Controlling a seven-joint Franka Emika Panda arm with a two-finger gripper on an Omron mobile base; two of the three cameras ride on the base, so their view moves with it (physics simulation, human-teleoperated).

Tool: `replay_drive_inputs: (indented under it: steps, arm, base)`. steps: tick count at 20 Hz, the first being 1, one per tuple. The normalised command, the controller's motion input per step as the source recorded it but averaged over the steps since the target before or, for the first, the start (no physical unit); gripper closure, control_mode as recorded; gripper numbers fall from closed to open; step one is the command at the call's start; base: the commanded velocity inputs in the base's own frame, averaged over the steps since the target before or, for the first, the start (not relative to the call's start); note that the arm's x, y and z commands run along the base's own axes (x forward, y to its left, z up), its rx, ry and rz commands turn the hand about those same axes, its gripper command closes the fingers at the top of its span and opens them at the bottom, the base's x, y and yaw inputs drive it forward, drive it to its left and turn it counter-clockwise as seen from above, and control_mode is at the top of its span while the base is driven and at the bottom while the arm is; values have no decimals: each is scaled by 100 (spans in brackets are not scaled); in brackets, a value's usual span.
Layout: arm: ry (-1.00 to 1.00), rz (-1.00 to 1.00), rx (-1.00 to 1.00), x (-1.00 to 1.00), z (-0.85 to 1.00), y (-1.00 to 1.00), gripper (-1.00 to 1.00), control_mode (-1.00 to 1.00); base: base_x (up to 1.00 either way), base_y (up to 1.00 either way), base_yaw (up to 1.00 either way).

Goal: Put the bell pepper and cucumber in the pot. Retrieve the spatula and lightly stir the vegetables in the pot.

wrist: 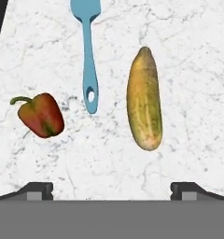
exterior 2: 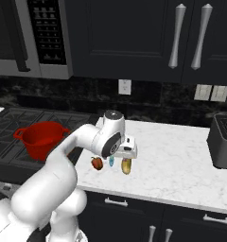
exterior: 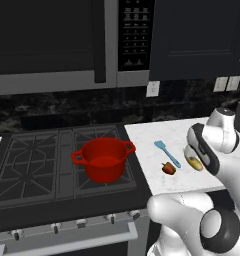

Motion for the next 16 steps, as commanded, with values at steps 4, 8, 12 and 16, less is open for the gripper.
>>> replay_drive_inputs:
  steps: [4, 8, 12, 16]
  arm:
    - [5, 0, 0, 31, -36, -51, -100, -100]
    - [6, 0, 0, 37, -34, -26, -100, -100]
    - [4, 0, 0, 37, -36, 0, -100, -100]
    - [5, 0, -1, 40, -36, 0, -100, -100]
  base:
    - [0, 0, 0]
    - [0, 0, 0]
    - [0, 0, 0]
    - [0, 0, 0]
